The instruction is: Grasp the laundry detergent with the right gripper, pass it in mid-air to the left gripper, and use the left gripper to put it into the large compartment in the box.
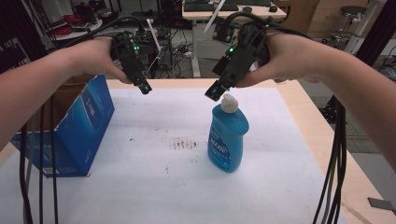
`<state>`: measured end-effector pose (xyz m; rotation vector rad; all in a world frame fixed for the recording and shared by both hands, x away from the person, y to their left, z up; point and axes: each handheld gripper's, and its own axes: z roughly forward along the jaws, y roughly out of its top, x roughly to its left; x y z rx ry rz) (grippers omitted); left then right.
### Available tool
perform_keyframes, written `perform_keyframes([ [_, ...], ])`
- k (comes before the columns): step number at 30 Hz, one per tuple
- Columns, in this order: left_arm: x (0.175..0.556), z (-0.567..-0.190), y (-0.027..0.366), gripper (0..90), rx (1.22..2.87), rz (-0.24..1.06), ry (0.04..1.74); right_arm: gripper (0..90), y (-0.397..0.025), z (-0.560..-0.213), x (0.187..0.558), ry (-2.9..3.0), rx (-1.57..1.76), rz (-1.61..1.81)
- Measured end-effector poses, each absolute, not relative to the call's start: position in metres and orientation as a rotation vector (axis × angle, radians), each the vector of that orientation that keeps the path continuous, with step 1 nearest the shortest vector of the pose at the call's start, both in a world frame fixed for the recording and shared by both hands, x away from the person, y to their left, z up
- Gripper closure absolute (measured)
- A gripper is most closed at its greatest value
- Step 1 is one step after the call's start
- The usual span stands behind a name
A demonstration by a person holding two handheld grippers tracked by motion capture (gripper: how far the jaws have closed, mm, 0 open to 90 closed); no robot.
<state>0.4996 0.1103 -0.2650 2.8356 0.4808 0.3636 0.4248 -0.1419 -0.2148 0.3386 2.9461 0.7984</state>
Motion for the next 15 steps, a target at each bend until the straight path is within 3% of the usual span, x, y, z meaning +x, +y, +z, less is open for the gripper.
perform_keyframes([
  [7, 0.498, -0.264, 0.112, 17.9, 2.833, 0.36, 0.479, 12.1, -0.175, -0.203, 0.418, 2.854, 0.426, 0.937],
  [15, 0.494, -0.261, 0.112, 17.9, 2.824, 0.369, 0.47, 12.1, -0.212, -0.211, 0.405, 2.775, 0.554, 1.027],
])
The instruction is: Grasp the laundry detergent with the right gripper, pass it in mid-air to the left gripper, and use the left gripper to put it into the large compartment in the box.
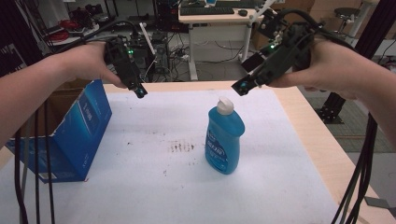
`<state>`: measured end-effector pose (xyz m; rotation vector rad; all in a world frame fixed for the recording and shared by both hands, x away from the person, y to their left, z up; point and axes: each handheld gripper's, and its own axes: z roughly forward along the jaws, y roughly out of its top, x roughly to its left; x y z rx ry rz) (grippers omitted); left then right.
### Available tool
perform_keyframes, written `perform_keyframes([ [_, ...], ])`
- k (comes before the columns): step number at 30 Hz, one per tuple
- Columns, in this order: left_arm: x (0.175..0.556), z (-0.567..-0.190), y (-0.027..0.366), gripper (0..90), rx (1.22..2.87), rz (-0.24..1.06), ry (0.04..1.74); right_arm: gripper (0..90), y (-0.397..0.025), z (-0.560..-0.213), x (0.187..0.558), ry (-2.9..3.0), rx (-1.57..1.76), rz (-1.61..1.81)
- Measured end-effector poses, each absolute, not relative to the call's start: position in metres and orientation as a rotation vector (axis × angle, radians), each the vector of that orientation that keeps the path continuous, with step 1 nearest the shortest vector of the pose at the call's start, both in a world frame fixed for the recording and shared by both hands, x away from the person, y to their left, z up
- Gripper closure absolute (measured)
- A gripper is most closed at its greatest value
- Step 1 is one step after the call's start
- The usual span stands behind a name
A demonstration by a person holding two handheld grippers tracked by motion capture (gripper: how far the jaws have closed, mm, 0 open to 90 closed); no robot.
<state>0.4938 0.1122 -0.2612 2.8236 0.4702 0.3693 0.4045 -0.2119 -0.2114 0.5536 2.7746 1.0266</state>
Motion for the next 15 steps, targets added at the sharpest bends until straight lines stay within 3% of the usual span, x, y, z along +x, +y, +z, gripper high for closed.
perform_keyframes([
  [15, 0.49, -0.263, 0.116, 17.9, 2.82, 0.368, 0.464, 12.1, -0.233, -0.262, 0.379, 2.677, 0.701, 1.131],
])
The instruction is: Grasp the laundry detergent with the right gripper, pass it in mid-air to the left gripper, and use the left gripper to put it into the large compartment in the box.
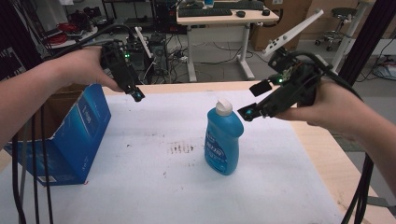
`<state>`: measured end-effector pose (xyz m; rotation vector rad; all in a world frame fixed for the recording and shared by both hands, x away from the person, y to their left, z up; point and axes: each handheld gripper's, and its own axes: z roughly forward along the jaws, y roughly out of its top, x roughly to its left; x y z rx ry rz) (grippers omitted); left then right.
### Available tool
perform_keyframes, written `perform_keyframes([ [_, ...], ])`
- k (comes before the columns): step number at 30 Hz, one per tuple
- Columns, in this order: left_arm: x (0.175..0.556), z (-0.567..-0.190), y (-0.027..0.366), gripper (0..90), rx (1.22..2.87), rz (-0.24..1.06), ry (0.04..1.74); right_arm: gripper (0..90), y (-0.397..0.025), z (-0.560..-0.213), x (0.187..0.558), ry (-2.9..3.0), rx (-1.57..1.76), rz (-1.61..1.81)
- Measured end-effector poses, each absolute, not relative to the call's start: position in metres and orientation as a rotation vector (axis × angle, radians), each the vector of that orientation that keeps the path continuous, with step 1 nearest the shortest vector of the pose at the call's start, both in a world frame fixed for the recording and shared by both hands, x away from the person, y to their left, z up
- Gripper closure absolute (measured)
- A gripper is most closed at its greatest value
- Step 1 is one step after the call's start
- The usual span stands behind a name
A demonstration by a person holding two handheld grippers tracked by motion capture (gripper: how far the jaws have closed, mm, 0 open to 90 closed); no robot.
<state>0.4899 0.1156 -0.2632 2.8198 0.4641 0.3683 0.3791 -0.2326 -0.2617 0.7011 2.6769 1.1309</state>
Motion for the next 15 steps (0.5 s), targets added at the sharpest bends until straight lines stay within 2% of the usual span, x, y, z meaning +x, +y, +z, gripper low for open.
perform_keyframes([
  [15, 0.489, -0.264, 0.117, 17.9, 2.816, 0.368, 0.453, 12.1, -0.221, -0.308, 0.369, 2.609, 0.787, 1.091],
])
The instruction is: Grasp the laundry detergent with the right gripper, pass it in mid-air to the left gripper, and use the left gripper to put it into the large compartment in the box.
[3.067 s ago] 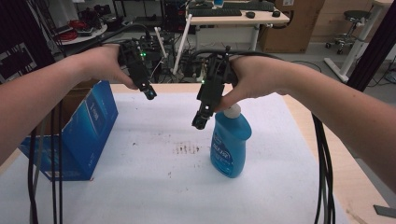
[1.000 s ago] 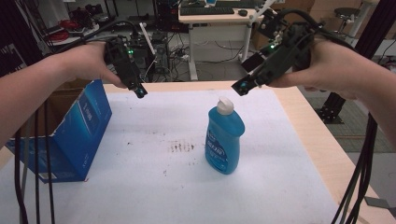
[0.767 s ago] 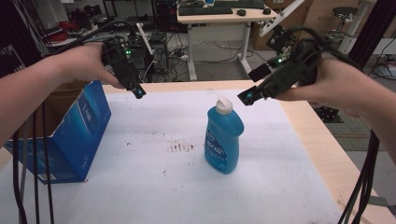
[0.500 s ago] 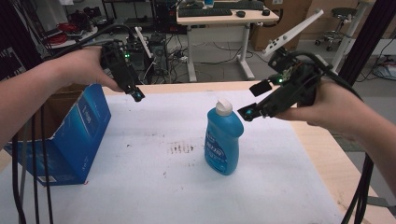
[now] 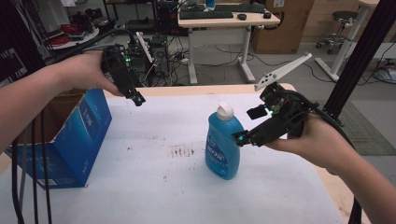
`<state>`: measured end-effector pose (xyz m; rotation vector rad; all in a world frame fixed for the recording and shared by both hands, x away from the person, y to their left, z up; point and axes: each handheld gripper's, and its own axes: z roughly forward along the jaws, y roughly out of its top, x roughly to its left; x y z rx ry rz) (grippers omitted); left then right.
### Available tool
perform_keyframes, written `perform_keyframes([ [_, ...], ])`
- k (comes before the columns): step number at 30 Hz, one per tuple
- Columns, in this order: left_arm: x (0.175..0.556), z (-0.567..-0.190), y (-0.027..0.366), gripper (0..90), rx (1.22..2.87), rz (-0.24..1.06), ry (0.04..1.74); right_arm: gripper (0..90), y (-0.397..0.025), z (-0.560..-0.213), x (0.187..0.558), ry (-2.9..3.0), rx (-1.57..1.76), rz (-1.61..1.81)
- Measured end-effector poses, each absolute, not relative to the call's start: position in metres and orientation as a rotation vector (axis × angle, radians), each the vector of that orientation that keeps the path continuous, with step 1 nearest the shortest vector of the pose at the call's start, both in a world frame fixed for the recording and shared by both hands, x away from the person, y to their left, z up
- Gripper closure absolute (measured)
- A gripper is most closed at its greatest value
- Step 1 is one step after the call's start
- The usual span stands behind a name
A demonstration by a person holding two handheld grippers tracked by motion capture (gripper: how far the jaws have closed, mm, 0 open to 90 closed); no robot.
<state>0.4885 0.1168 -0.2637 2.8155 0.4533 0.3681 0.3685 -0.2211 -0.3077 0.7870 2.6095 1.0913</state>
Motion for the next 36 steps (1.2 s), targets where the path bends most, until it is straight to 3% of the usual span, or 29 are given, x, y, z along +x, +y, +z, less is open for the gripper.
perform_keyframes([
  [36, 0.487, -0.265, 0.12, 17.9, 2.794, 0.379, 0.444, 12.2, -0.193, -0.348, 0.368, 2.581, 0.843, 1.067],
])
